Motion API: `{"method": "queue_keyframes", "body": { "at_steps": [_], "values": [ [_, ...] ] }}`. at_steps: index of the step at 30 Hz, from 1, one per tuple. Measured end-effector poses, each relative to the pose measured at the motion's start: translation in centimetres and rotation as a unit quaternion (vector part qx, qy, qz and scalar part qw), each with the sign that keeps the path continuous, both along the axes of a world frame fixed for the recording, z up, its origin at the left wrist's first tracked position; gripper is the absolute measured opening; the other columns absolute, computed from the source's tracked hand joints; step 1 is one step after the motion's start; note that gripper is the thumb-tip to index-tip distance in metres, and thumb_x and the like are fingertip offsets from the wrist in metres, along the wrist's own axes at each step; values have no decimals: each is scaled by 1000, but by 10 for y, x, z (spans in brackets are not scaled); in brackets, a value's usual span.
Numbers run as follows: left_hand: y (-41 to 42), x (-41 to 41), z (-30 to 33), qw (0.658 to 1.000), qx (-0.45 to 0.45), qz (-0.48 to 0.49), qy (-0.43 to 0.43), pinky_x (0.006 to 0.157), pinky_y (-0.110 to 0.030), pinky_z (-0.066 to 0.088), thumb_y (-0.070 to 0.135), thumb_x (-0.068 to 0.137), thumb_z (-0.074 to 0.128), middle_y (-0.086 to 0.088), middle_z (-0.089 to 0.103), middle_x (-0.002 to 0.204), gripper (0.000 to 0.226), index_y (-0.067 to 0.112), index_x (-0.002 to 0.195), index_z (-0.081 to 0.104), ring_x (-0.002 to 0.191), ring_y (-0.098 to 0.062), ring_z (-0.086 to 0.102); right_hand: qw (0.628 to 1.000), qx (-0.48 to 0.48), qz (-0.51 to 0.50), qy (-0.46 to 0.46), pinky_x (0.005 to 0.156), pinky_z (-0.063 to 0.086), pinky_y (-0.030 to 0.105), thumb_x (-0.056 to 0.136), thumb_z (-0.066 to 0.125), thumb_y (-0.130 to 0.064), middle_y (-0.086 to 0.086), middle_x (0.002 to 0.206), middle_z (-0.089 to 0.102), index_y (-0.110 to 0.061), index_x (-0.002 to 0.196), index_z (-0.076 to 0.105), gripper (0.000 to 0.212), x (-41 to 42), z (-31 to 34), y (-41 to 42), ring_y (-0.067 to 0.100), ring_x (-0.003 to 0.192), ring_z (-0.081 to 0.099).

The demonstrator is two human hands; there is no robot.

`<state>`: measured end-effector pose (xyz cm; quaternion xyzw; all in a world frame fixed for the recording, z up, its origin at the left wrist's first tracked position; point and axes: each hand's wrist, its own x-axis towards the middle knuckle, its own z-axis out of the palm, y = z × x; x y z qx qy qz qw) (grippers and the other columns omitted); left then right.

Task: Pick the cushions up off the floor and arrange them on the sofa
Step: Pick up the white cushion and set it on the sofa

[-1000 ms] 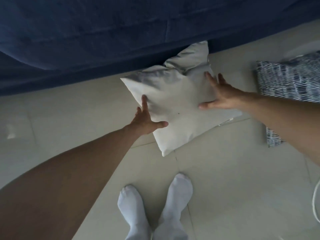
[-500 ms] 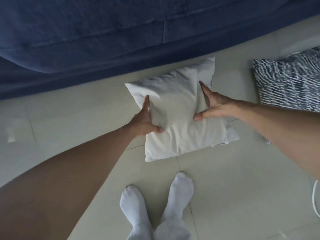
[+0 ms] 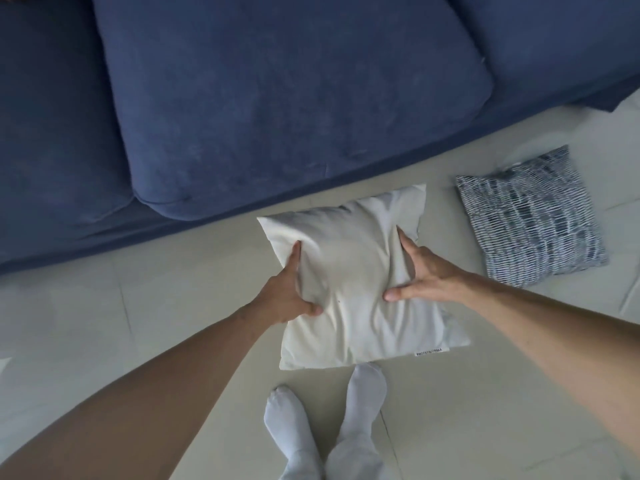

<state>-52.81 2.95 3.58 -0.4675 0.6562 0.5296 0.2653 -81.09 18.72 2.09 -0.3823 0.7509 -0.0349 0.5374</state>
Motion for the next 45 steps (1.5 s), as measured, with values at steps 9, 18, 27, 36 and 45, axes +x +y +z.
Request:
{"method": "queue_keyframes", "body": {
  "at_steps": [9,18,27,36,45],
  "values": [
    [11,23,142,999,-17,-18,33,69,-28,50,32,81,92,-12,61,139,145,59,156,-28,90,-21,63,999,-7,-24,34,114,50,46,72,101,-46,24,157,54,-36,172,-16,154,32,166,19,42,133,63],
    [7,32,271,996,-41,27,75,78,-32,48,32,82,90,-5,56,132,139,64,154,-25,97,-25,60,997,-40,-30,61,118,45,44,61,96,-68,20,165,38,-69,148,-30,153,37,304,11,37,145,50],
    [-66,0,328,984,-127,37,119,82,-34,50,28,83,89,-2,64,124,137,60,159,-21,99,-26,65,989,-128,-55,50,126,29,32,68,102,-52,10,181,20,-64,159,-20,153,2,368,-62,26,164,28],
    [-169,-39,353,966,-201,71,147,88,-36,51,30,82,89,-1,64,128,135,64,157,-18,104,-28,65,984,-159,-27,78,121,31,36,77,97,-48,11,180,18,-55,167,-20,148,-45,386,-177,28,165,26],
    [-257,-74,379,945,-272,102,151,80,-36,61,26,83,89,-3,69,113,135,67,156,-17,85,-22,71,974,-217,-2,72,128,32,45,77,97,-46,8,174,25,-58,164,-22,148,-87,401,-284,26,162,28]
  ]
}}
